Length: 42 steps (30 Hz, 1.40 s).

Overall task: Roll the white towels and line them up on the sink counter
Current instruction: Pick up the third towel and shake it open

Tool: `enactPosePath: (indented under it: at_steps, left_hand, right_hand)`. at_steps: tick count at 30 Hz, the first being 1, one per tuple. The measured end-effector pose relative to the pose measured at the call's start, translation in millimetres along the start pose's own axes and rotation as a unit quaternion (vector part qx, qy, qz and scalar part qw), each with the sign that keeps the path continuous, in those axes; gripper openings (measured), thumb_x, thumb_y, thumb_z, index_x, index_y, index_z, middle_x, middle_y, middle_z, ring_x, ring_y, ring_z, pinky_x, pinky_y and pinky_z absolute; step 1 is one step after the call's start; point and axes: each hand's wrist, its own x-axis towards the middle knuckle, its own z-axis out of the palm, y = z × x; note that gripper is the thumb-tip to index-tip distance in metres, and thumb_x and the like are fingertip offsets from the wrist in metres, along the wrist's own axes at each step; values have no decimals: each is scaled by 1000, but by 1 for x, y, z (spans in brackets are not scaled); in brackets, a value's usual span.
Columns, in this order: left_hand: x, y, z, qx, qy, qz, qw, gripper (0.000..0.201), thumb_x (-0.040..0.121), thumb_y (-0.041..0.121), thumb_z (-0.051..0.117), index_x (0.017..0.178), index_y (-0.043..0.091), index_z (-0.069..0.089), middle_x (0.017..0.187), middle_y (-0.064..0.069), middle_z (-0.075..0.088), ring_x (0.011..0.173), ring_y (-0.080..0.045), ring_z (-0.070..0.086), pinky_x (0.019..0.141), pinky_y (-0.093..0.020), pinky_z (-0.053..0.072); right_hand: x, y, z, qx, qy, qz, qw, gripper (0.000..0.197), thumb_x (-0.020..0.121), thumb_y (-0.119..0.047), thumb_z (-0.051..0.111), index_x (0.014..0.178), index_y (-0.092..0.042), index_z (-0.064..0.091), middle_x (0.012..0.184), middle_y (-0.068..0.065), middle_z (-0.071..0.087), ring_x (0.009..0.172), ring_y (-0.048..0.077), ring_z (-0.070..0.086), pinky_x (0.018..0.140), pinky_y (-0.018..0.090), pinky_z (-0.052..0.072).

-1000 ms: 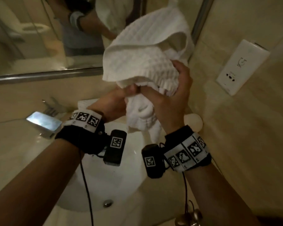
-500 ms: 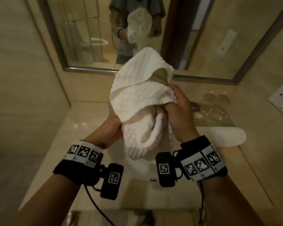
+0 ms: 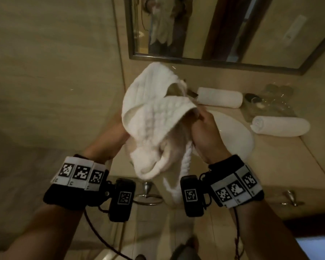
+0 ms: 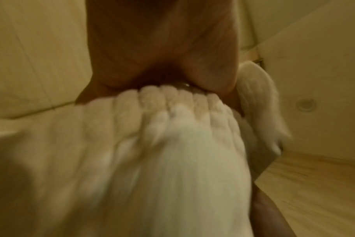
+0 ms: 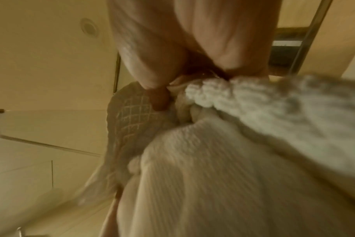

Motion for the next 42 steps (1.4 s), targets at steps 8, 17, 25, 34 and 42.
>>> enactPosePath:
  at_steps: [8,17,25,34,42]
  left_hand:
    - [-59,4,-24,85,-19,28,996,18,92,18,60,89,36,62,77,11,70,62,6,63,49,-13,48]
    - [-67,10,-2,134,35,58,989,116,49,50,89,144,31,26,151,2,28,137,-11,31,110,-34,35]
    - [-78,6,28,200,-15,153,968,35,79,23,76,111,11,65,104,-1,69,97,-9,64,80,-18,51]
    - [-77,25,17,227,68,266,934,33,74,30,54,93,8,70,91,-1,71,87,-15,67,76,-32,53]
    - [-60,25,-7,339,141,184,912,12,82,24,69,92,17,66,96,-6,62,93,-19,57,75,-25,37]
  right_hand:
    - [-41,-9,22,-56,-79,67,993,27,102,-20,44,93,-30,68,103,1,70,103,19,65,90,36,54]
    - [-69,-22,26,-110,-72,30,991,20,98,-27,50,89,-24,68,90,-2,70,91,18,65,83,35,51]
    - [-88,-9,24,-166,-87,-45,981,23,97,-27,54,98,-8,68,91,9,69,83,12,60,74,30,48]
    - [-75,1,-3,-282,-115,-15,952,7,83,-15,68,89,-13,64,82,0,65,77,16,60,67,30,47]
    - [-64,54,-30,-401,-23,42,915,30,87,-10,56,61,-20,44,63,-2,50,74,26,50,63,28,32]
